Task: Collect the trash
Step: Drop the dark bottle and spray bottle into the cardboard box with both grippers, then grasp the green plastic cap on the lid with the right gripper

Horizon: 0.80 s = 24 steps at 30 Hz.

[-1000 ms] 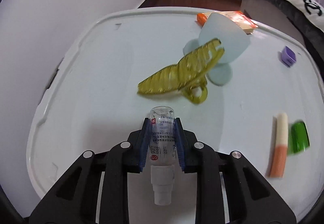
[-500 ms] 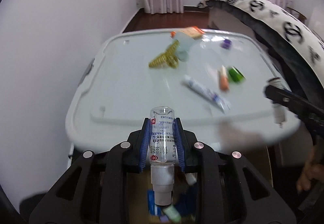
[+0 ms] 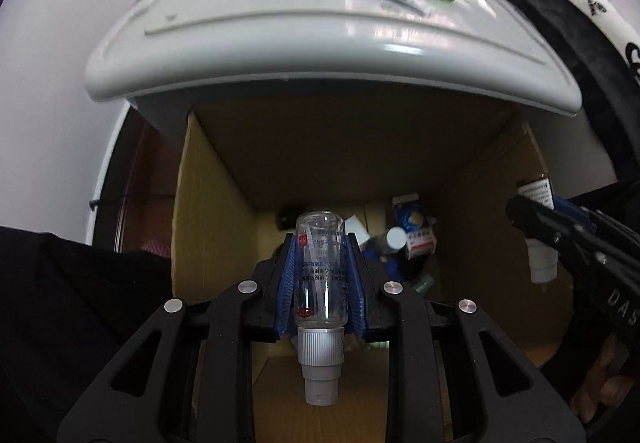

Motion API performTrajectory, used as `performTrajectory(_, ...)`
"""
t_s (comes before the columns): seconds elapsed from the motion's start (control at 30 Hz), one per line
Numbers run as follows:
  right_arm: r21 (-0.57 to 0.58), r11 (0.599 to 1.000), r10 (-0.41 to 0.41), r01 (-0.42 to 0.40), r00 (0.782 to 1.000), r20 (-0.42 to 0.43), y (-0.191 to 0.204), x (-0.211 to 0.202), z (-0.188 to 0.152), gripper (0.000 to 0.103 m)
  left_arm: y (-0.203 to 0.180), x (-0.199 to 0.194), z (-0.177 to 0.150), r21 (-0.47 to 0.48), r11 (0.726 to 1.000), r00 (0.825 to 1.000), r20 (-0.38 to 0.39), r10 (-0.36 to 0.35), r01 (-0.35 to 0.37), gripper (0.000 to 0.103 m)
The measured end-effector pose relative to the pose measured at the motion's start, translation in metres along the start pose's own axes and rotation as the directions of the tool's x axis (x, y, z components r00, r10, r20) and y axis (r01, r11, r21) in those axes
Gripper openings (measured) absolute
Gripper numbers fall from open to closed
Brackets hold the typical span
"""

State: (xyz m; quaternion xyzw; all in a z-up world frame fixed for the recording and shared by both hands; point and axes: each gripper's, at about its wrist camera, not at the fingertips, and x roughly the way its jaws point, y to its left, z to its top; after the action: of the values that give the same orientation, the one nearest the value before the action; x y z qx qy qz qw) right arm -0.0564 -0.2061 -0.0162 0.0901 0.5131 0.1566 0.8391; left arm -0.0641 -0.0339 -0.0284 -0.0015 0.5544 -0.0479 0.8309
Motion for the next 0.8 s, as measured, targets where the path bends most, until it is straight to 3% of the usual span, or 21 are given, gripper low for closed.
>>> performTrajectory(0.2, -0.001, 0.999, -0.033, 0.033, 0.999, -0.035, 0.000, 0.010, -0.008, 0.028, -0.009, 0.006, -0.002, 0.044, 0.999, 1.000, 0.003, 0.023, -0.023, 0.024)
performTrajectory(0.27, 0.013, 0.999, -0.051, 0.052, 0.998, -0.036, -0.003, 0.011, -0.007, 0.060, -0.013, 0.007, -0.004, 0.062, 0.998, 1.000, 0.002, 0.028, -0.028, 0.026)
performTrajectory(0.3, 0.019, 0.998, -0.063, 0.063, 0.998, -0.031, -0.004, 0.011, -0.006, 0.063, -0.016, 0.008, -0.004, 0.074, 0.996, 0.999, 0.002, 0.052, -0.052, 0.029)
performTrajectory(0.37, 0.039, 0.997, -0.060, 0.061, 0.998, -0.024, -0.008, 0.010, -0.006, 0.063, -0.016, 0.008, -0.003, 0.081, 0.994, 0.997, 0.008, 0.071, -0.071, 0.058)
performTrajectory(0.4, 0.046, 0.997, -0.061, 0.062, 0.998, -0.023, -0.009, 0.009, -0.006, 0.063, -0.016, 0.007, -0.002, 0.079, 0.994, 0.997, 0.016, 0.078, -0.079, 0.061)
performTrajectory(0.67, 0.080, 0.996, -0.048, 0.049, 0.999, -0.010, -0.011, 0.005, -0.005, 0.063, -0.008, 0.007, -0.001, 0.051, 0.995, 0.996, 0.019, 0.084, -0.084, 0.062)
performTrajectory(0.8, 0.141, 0.990, -0.005, 0.003, 1.000, 0.012, -0.020, -0.003, 0.007, 0.063, -0.004, 0.010, -0.001, 0.027, 0.996, 0.996, 0.003, 0.084, -0.084, 0.062)
